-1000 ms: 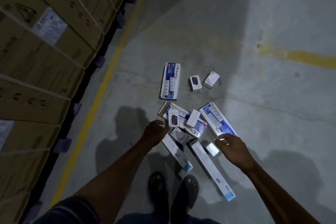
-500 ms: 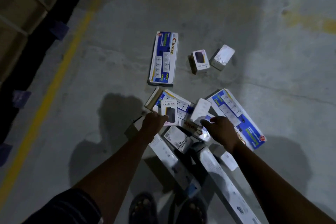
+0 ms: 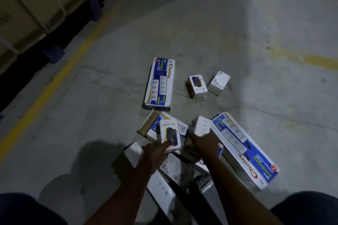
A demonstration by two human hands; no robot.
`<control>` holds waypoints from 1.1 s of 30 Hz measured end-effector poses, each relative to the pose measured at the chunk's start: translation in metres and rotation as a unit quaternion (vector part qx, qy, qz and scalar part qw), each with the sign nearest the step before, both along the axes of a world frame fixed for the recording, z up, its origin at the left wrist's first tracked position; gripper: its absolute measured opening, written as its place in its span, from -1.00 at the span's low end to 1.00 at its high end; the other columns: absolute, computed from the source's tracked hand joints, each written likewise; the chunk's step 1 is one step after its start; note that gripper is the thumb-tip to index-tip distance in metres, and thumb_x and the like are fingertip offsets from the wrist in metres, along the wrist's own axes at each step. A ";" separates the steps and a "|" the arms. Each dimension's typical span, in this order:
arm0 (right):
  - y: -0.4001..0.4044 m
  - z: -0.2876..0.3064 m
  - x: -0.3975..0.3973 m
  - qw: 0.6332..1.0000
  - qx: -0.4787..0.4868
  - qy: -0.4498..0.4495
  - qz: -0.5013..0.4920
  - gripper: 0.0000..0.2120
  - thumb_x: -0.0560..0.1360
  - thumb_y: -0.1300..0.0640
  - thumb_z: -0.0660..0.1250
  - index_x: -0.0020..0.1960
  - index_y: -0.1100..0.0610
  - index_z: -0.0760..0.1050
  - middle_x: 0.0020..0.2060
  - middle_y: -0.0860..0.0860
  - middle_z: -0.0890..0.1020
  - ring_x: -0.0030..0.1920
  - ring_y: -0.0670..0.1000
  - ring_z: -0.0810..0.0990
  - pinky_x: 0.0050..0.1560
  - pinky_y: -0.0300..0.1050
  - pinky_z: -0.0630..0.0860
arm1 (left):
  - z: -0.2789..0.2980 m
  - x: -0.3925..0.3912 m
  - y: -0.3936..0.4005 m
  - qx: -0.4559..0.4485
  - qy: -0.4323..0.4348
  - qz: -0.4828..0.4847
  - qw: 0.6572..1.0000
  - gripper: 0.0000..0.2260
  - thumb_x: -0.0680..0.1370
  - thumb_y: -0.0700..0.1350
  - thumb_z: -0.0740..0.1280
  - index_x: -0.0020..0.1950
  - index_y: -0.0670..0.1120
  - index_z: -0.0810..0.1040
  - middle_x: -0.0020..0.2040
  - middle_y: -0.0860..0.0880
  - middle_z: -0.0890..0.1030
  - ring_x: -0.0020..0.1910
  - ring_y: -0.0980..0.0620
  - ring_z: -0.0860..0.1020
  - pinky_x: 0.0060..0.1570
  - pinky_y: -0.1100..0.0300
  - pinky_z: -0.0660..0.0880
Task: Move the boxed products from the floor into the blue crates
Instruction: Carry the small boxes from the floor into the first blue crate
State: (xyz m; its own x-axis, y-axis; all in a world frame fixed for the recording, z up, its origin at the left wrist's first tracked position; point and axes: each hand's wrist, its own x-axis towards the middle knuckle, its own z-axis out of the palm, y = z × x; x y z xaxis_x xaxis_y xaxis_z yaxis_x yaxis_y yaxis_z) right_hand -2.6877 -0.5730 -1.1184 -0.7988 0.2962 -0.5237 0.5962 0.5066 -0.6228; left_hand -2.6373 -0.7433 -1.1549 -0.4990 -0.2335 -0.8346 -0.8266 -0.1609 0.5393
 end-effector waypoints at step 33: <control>0.101 0.827 0.252 0.777 -0.530 0.067 -0.333 -0.60 0.37 0.17 0.49 0.19 0.26 0.61 0.11 0.24 0.71 0.06 0.17 0.69 0.23 0.07 0.57 | 0.848 0.132 0.043 0.148 0.217 -0.307 0.915 -0.59 0.44 -0.03 0.57 0.24 -0.16 0.68 0.18 -0.23 0.70 0.14 -0.16 0.65 0.28 -0.11 0.48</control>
State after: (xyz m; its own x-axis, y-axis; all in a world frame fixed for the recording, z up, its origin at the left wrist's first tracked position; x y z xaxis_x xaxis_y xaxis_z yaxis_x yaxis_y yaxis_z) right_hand -2.4352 -0.4719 -0.2914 -0.7223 0.1260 -0.6800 0.3993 -0.7267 -0.5589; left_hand -2.5054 -0.7007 -0.3066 -0.7598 0.4062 -0.5077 -0.5280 0.0704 0.8463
